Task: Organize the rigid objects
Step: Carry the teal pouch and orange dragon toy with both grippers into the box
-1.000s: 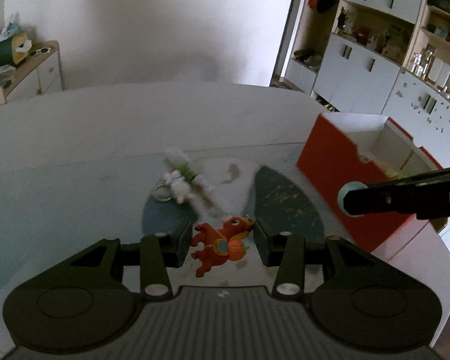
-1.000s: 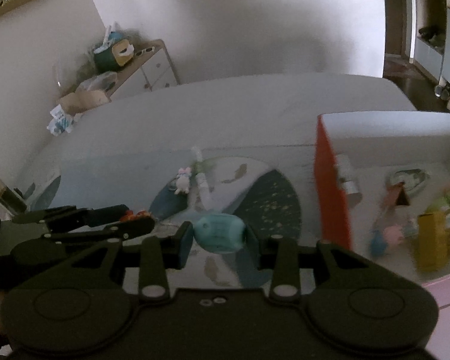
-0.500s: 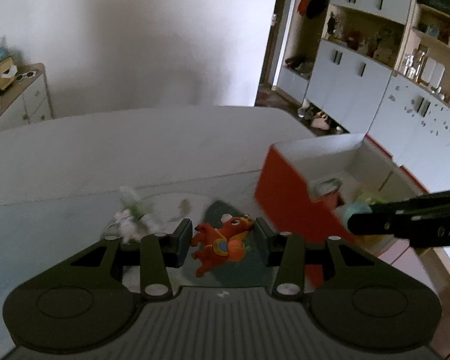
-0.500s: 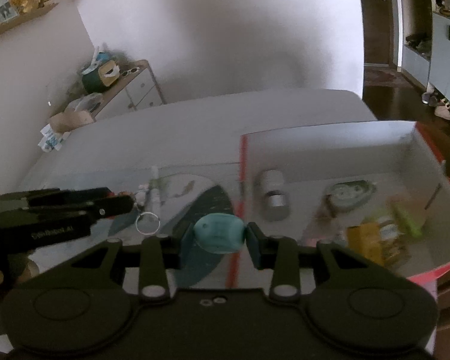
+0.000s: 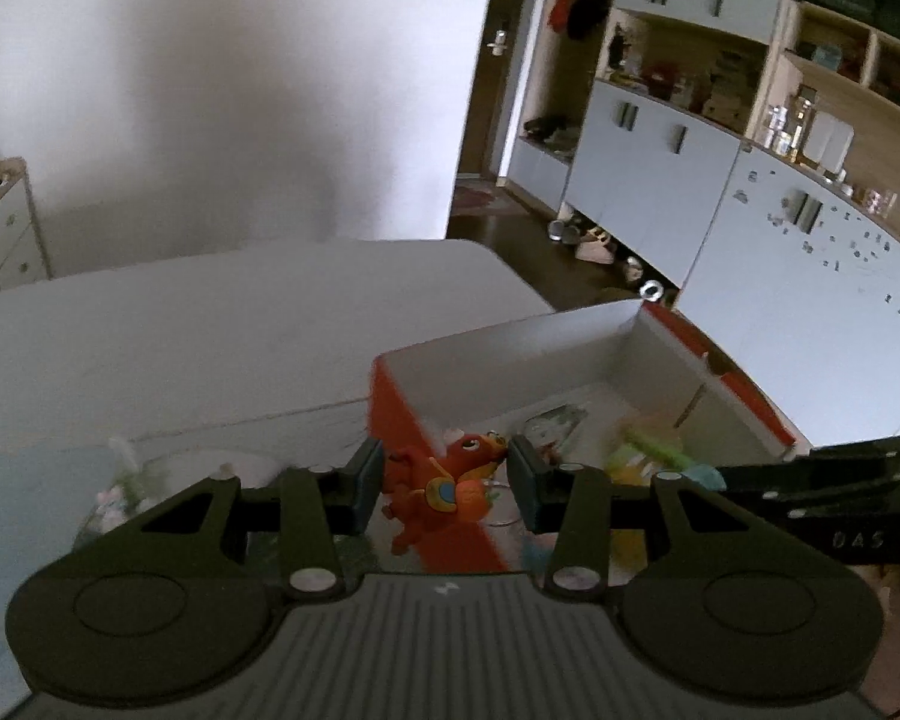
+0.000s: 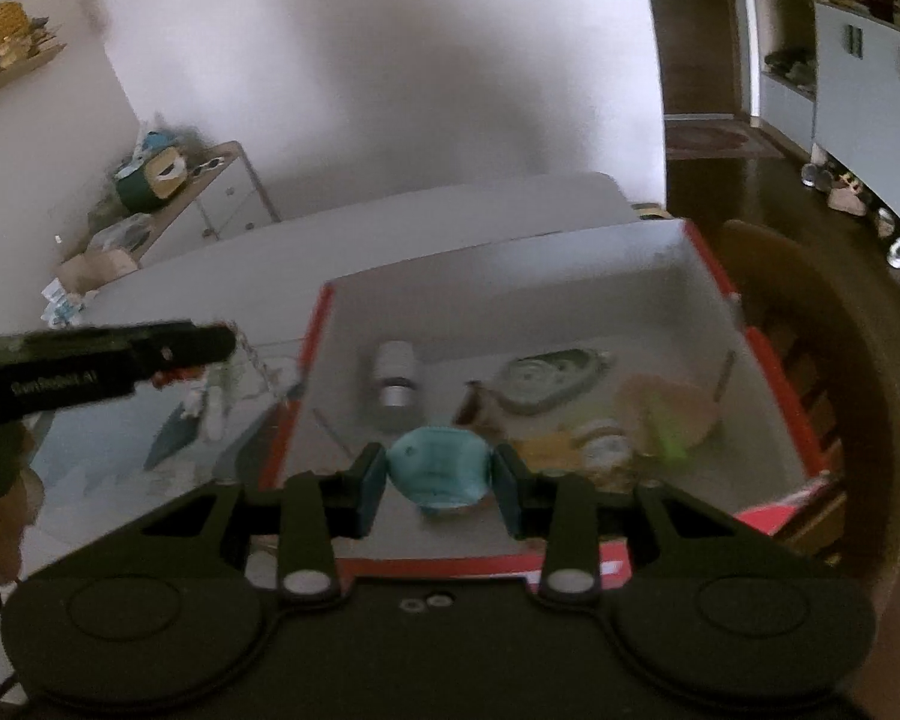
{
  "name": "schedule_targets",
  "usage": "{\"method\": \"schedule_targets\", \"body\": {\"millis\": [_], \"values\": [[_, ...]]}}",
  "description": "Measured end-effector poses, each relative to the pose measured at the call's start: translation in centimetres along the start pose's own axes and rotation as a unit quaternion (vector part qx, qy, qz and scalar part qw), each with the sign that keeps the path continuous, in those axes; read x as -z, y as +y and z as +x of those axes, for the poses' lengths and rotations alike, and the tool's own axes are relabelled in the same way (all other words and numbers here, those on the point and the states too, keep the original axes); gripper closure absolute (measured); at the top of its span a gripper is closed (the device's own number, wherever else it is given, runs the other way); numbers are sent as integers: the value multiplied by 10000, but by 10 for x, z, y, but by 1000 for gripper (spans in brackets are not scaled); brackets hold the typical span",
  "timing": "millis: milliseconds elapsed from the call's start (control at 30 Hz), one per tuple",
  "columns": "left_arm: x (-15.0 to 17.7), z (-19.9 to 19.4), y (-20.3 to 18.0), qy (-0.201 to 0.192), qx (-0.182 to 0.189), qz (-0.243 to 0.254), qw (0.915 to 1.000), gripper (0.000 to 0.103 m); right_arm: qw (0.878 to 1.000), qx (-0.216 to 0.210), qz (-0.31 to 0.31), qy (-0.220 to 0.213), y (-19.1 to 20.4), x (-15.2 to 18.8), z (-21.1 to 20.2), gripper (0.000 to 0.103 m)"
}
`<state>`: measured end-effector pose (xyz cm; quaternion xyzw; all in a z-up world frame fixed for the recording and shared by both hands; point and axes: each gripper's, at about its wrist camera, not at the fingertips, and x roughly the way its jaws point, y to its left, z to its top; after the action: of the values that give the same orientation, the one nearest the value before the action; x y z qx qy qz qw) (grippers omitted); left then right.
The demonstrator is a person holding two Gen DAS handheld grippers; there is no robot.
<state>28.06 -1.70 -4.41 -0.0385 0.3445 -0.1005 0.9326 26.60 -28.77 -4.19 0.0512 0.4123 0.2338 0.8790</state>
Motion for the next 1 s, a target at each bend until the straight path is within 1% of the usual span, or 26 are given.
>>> {"method": "schedule_targets", "body": {"millis": [167, 267, 400, 567, 633, 733, 867, 1000], "values": [[-20, 14, -27, -98, 27, 269, 9996, 59, 9999, 97, 63, -26, -23, -2, -2, 66], [-31, 25, -40, -86, 71, 351, 9993, 59, 9999, 154, 58, -44, -34, -4, -1, 66], [-43, 48, -54, 24, 110, 405, 9991, 59, 9997, 239, 3, -50, -45, -10, 6, 66], [-51, 83, -66, 280, 91, 498, 9983, 59, 9996, 282, -29, 17, -54, -20, 22, 66], [-52, 96, -70, 357, 50, 552, 9978, 59, 9997, 211, 18, 130, -60, -25, 33, 66], [-53, 116, -73, 491, -37, 591, 9970, 59, 9994, 290, -60, 183, -64, -29, 46, 66], [-49, 141, -75, 665, -305, 764, 9944, 59, 9987, 380, -182, 288, -67, -34, 63, 66], [-46, 160, -77, 844, -384, 836, 9922, 59, 9978, 474, -251, 398, -65, -40, 80, 66]]}}
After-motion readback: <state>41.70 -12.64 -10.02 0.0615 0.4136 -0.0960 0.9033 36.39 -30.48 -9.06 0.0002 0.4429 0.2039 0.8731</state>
